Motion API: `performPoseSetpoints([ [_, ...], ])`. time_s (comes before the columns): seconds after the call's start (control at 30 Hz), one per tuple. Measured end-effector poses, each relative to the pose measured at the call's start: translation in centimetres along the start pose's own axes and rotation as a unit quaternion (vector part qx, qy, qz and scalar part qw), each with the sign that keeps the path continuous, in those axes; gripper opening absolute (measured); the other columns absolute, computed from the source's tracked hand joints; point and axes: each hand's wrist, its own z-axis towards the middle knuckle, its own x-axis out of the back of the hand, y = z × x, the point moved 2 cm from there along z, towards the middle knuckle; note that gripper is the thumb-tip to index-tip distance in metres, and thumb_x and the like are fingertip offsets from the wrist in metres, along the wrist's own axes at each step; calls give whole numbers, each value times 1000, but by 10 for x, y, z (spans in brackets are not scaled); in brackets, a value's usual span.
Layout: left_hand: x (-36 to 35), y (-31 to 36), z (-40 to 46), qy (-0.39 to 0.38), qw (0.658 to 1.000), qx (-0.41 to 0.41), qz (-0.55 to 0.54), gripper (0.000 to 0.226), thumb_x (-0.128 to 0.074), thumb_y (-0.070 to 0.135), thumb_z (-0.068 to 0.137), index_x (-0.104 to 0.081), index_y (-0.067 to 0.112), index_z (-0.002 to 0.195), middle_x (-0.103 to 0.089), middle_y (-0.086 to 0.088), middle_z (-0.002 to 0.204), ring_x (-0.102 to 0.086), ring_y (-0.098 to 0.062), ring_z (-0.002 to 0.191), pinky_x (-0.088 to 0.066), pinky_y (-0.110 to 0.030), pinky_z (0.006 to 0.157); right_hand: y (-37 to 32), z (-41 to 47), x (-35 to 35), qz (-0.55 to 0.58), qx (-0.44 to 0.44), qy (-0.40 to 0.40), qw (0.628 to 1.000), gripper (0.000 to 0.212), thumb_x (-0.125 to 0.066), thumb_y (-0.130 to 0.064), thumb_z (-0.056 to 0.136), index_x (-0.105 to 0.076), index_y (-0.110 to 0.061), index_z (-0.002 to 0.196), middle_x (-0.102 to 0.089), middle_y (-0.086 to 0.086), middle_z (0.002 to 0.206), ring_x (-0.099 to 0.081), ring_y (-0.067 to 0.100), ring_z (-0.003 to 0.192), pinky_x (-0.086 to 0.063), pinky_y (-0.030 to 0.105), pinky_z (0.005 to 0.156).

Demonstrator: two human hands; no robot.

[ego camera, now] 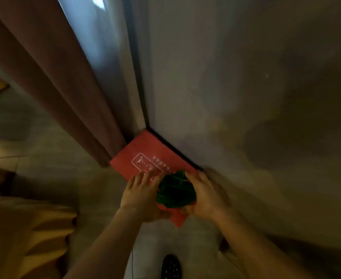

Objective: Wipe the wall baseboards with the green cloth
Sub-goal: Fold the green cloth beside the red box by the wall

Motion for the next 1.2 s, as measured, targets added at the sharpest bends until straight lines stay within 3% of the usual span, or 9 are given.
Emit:
performPoseSetpoints([
  [0.13,-40,-5,31,-2,1000,-3,8,131,-68,85,64,13,38,156,5,0,168,6,-30,154,1,-51,125,13,28,-36,-61,21,23,998,118,-83,-56,63,-11,-34,155,-18,6,160,-6,33,149,-23,49,118],
  [0.27,-66,0,54,40,999,-24,-6,124,-65,81,71,11,34,157,-3,0,169,2,-26,155,-2,-47,126,17,48,-59,-86,65,16,994,122,-83,-48,71,6,-41,153,2,3,166,13,29,151,-24,57,117],
  [0.33,-77,1,60,57,998,-29,-9,115,-67,73,76,1,30,159,-13,-2,167,-8,-25,154,-4,-43,125,17,54,-68,-77,75,-9,994,117,-82,-41,76,4,-38,155,-1,2,166,8,28,151,-24,52,119],
  [0.43,-82,4,59,83,996,-32,-17,97,-72,61,80,-19,29,155,-32,0,158,-28,-24,146,-22,-40,120,15,54,-73,-56,83,-5,995,94,-77,-28,82,-18,-28,155,-21,4,160,-11,27,149,-28,43,118],
  [0.5,-80,7,60,90,995,-34,-26,78,-73,51,84,-33,29,148,-45,1,148,-42,-24,135,-34,-39,112,13,55,-72,-54,90,26,994,68,-71,-21,87,-36,-24,145,-39,3,145,-30,24,137,-39,36,108],
  [0.6,-66,10,58,68,997,-27,-40,62,-74,39,86,-42,28,138,-52,1,137,-51,-25,124,-49,-40,97,7,52,-62,-33,80,32,996,43,-64,-14,90,-48,-21,130,-49,4,130,-45,23,121,-45,34,91],
  [0.77,-31,10,42,83,995,-36,-46,55,-70,40,89,-45,28,136,-55,1,131,-54,-26,120,-53,-42,89,-8,35,-39,-17,76,56,995,43,-69,-13,86,-50,-20,124,-50,4,125,-49,25,116,-48,36,85],
  [0.97,38,13,-5,124,990,-56,-38,53,-72,44,86,-47,29,131,-56,2,123,-55,-26,114,-53,-44,84,-45,-6,21,-30,90,108,990,49,-69,-13,83,-51,-20,128,-51,5,121,-49,26,112,-47,39,91],
  [1.2,142,24,-116,212,970,-123,2,48,-74,43,84,-48,27,122,-56,1,115,-54,-26,109,-49,-41,79,-120,-117,108,-40,65,205,976,42,-63,-9,86,-49,-21,124,-50,4,118,-50,27,111,-50,44,83],
])
